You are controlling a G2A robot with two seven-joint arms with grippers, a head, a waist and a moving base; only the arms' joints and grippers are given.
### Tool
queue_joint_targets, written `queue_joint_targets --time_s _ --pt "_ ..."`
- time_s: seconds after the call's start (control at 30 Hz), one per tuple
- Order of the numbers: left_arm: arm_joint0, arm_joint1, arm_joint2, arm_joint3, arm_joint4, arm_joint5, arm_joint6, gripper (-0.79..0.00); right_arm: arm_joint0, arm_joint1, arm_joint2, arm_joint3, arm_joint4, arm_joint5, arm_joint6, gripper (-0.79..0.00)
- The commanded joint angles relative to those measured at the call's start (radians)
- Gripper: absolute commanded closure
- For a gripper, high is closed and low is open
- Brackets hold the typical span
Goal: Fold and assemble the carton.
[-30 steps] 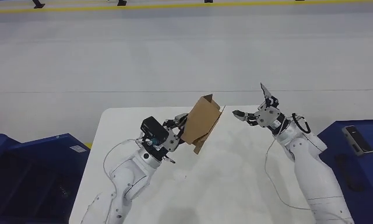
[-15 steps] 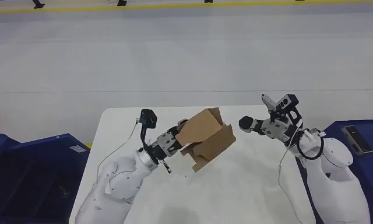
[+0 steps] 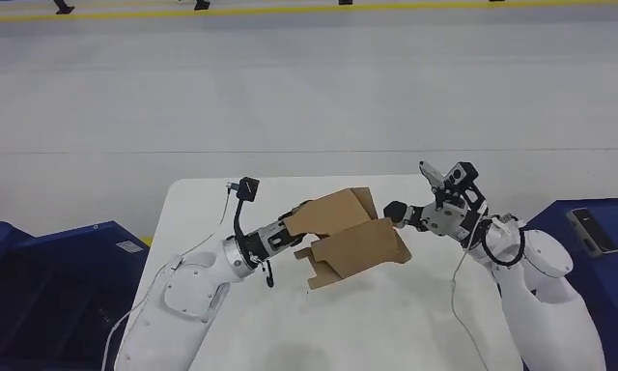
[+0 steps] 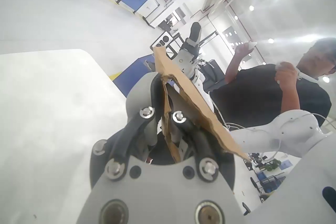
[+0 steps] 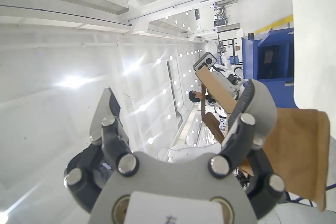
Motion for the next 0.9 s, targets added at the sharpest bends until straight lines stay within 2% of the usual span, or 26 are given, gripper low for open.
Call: queue_joint_targets --time_s 0.0,0.47,0.77,0.83,0.87 --pt "0.007 -0.001 0.004 -0.001 -0.015 0.026 0.006 0.0 -0.004 0.0 -0.001 -0.008 0.004 0.001 -0.005 -0.785" --pt "-0.054 -0.001 -0.006 0.069 -0.481 0.431 -0.201 0.0 -0.047 0.02 0.05 -0.057 -0.039 -0.005 0.147 -0.785" --pt "-0.077 0.0 0.015 0.103 -0.497 0.482 -0.219 0.0 -0.078 0.026 0.064 -0.102 -0.017 -0.01 0.197 -0.782" --pt "-0.078 0.001 0.018 0.107 -0.493 0.484 -0.219 0.0 -0.082 0.028 0.07 -0.106 -0.008 -0.003 0.209 -0.723" --pt "-0.077 0.001 0.021 0.108 -0.492 0.487 -0.221 0.0 -0.083 0.029 0.074 -0.109 -0.003 0.0 0.214 -0.653"
